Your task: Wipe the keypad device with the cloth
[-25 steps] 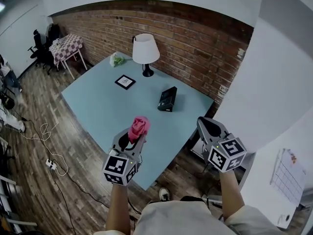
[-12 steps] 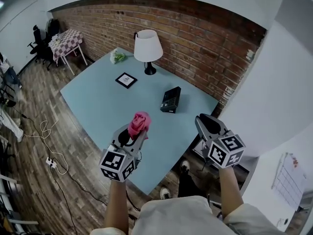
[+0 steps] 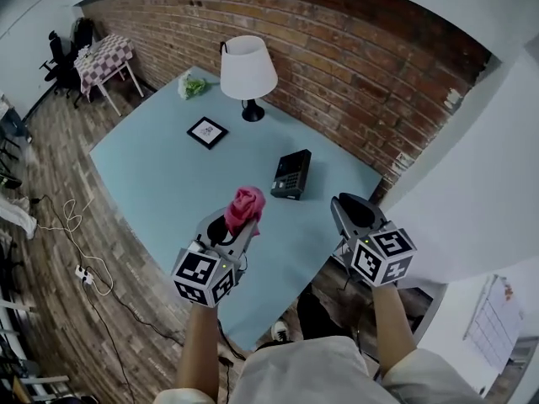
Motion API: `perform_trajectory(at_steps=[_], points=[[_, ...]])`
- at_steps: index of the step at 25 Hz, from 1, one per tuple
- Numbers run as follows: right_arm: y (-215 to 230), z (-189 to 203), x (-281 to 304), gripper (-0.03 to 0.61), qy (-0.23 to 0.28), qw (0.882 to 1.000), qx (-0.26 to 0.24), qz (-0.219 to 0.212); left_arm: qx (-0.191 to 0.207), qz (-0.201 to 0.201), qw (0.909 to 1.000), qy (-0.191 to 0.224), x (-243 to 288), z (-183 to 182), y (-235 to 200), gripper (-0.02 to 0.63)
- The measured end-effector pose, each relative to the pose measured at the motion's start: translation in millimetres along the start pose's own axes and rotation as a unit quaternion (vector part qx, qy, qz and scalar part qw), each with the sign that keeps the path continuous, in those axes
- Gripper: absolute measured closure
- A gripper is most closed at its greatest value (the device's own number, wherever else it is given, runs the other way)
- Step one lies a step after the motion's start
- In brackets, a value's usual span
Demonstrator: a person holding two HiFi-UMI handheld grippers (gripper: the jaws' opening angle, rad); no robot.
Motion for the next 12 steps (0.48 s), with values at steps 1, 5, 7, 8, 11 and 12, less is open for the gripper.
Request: perform_trajectory(at_steps=[1,5,7,8,11,12], points=[[6,1,10,0.488,-0.006,1.000,0.000,-0.001,-0.001,0.001,1.0000,-0.007,12,1,-5,0.448],[30,15,48,0.488,-0.038,0.999,0.008,-0.004,-0.018,0.006,0.9996,-0.021,58,8,-24,0.448],[42,21,69,0.488,-0.054,0.998,0.021,0.002,-0.023,0.006,0.9995,-0.023,82,7,-37,0.448],[49,24,79,0.488,-0.061,0.998,0.031,0.005,-0.024,0.006,0.9994,-0.024,95,5,-43,0.448],[66,31,109,0.474,-0.080,0.995,0.062,0.004,-0.014,0.015,0.9993,-0.030,133,-1,-58,0.448],[70,33,118,0.464,-0.087,0.994,0.068,0.002,-0.010,0.019,0.9993,-0.032,145,-3,-62,0.448]])
Point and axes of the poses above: the fingertips, and each gripper's own axes: x forward along the fingers, y to its right, z out of its underside, the point moved 5 cm from there along -x, backward along the fingers, and after that the axes turned 8 degrees about -y, right-handed, at the moved point
